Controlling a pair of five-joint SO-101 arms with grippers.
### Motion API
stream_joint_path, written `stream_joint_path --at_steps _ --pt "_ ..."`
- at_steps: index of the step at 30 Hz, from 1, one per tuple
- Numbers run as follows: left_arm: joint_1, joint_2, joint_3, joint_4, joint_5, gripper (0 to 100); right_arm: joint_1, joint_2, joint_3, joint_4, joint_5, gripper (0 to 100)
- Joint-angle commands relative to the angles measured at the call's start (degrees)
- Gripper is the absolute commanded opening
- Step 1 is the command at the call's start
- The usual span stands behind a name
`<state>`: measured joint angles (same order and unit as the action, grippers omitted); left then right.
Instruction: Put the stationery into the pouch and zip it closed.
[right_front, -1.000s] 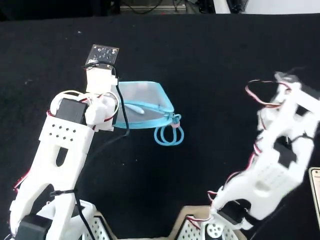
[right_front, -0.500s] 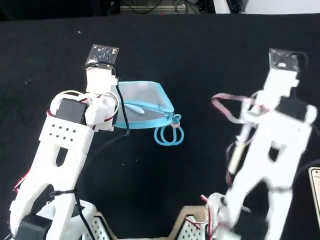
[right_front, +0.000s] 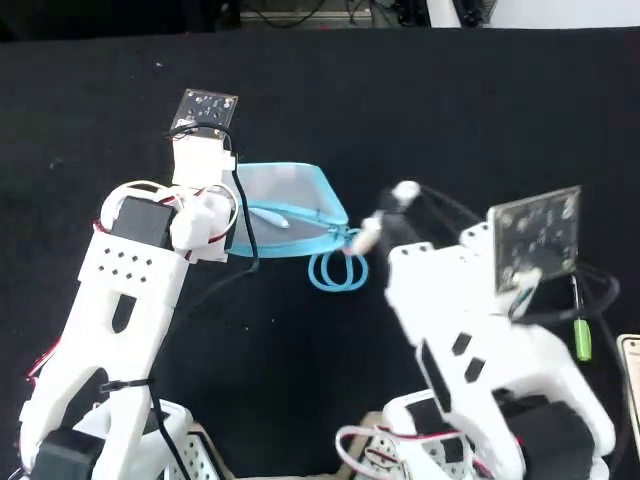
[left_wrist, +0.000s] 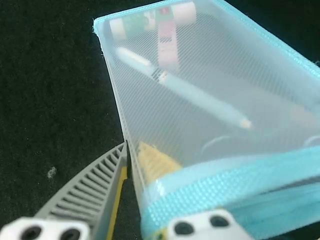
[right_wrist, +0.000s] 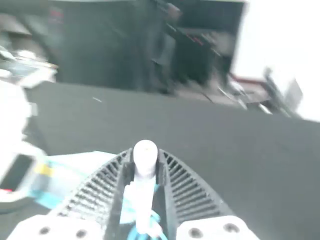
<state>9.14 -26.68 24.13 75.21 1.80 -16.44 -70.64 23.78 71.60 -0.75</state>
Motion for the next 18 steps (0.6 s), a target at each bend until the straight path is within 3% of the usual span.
stream_joint_path --at_steps 1,9,18 --pt "-0.48 1.14 2.95 -0.18 0.18 3 -7.38 -2.86 3.56 -8.35 -0.79 1.5" --pt "-0.13 1.14 2.86 -0.18 0.18 3 -13.71 -12.00 23.08 -26.81 -1.05 1.5" --pt "-0.40 1.23 3.38 -0.18 0.18 3 -13.98 -30.11 46.02 -48.18 -1.05 1.2"
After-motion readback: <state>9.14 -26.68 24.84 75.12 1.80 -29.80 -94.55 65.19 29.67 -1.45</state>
